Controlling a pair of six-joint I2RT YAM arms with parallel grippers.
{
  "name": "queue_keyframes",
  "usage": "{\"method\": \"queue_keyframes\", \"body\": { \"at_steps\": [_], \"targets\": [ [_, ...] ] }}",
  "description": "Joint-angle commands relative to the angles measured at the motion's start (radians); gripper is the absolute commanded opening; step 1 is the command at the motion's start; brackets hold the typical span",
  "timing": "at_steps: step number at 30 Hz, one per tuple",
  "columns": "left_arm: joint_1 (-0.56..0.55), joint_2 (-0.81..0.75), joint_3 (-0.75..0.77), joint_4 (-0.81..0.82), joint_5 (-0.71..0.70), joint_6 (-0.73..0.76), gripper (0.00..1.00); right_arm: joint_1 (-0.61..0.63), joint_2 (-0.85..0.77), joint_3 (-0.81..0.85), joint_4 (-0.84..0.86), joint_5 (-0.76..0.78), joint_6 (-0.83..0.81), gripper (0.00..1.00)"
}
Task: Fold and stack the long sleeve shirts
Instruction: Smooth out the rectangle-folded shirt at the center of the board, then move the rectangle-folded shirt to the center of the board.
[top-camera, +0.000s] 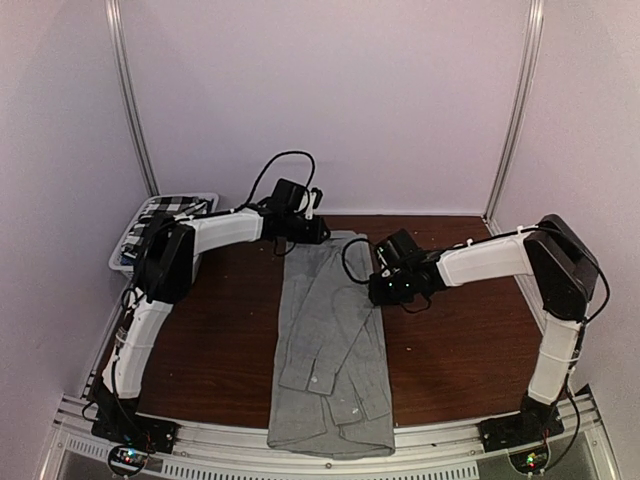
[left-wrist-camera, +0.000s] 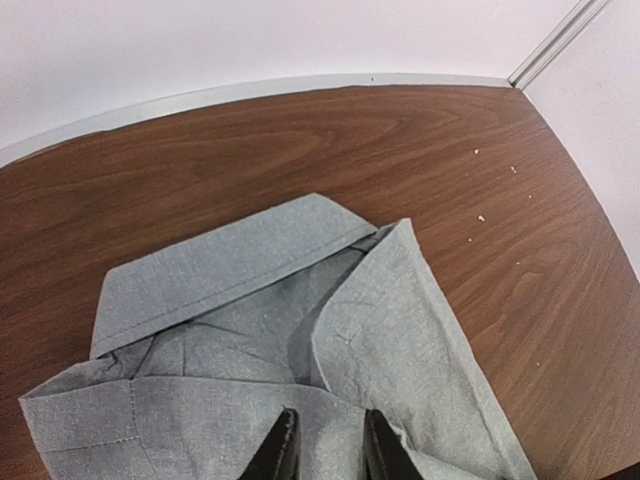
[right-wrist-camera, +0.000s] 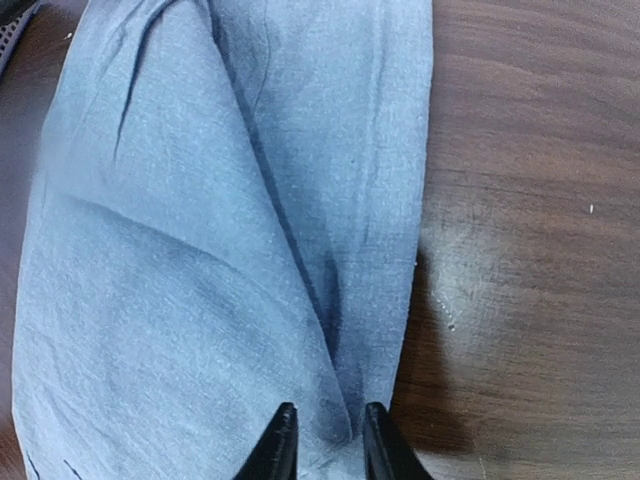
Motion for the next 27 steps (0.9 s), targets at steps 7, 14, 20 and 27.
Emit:
{"method": "queue_keyframes", "body": {
  "at_steps": [7,14,20,27],
  "targets": [
    [0.027,-0.177,-0.189,0.038,-0.002,0.019,0.25,0.017,-0.059,0.17,-0.029,0.003,-0.031,0.35],
    [0.071,-0.211,-0.303,0.063,0.019,0.01,0.22,0.029,0.131,0.387,0.008,-0.14,-0.05,0.25],
    [0.109,-0.231,-0.35,0.069,0.042,0.014,0.21,0.017,0.305,0.579,0.014,-0.231,-0.05,0.17],
    [0.126,-0.272,-0.384,0.06,0.054,0.033,0.21,-0.08,0.459,0.672,0.055,-0.347,-0.013,0.16]
  ]
}}
